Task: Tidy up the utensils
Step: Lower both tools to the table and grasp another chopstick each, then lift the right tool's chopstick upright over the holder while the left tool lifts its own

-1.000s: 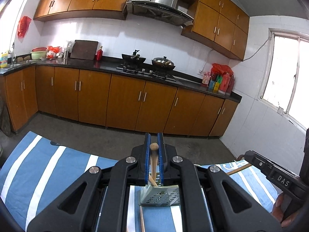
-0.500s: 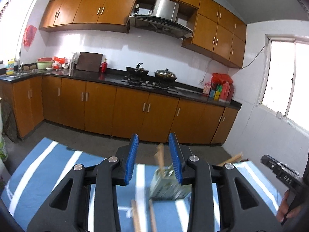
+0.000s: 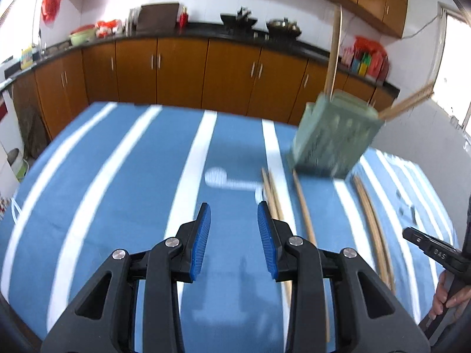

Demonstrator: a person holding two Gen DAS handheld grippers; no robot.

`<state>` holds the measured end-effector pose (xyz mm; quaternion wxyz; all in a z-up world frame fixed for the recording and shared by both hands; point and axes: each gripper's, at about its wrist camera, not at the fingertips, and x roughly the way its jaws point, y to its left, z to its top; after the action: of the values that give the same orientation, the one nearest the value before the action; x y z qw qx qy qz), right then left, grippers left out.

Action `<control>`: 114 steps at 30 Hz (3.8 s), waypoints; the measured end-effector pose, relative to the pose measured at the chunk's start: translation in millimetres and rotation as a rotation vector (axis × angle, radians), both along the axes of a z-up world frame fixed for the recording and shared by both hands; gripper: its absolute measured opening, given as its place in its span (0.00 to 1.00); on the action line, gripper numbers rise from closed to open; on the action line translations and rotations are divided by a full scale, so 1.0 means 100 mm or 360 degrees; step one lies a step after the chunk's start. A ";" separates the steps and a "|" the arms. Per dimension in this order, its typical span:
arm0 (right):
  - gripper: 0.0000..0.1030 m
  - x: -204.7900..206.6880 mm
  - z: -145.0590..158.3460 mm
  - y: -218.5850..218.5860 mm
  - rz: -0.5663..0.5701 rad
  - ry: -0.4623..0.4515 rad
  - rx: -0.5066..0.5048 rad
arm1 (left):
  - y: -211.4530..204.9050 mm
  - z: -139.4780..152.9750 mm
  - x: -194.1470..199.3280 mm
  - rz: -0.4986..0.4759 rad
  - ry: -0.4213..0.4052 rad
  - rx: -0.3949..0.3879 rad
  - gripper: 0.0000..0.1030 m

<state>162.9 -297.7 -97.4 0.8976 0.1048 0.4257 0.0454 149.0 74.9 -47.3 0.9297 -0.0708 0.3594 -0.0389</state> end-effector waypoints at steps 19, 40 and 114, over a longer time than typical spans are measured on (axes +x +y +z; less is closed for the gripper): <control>0.07 0.12 -0.24 -0.10 -0.0219 0.0051 -0.0159 | -0.47 -0.46 -0.06 -0.0245 0.0216 -0.0055 0.22; 0.10 0.05 -0.26 -0.03 -0.0140 0.0041 -0.0220 | -0.63 -0.60 -0.02 -0.0216 0.0228 0.0199 0.09; 0.08 0.21 -0.29 -0.25 -0.0174 -0.0024 -0.0186 | -0.08 -0.59 0.18 -0.0031 0.0216 0.0089 0.09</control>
<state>183.6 -322.6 -126.8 0.9065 0.0750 0.4145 -0.0279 167.3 66.6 -106.8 0.9044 -0.0439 0.4232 -0.0331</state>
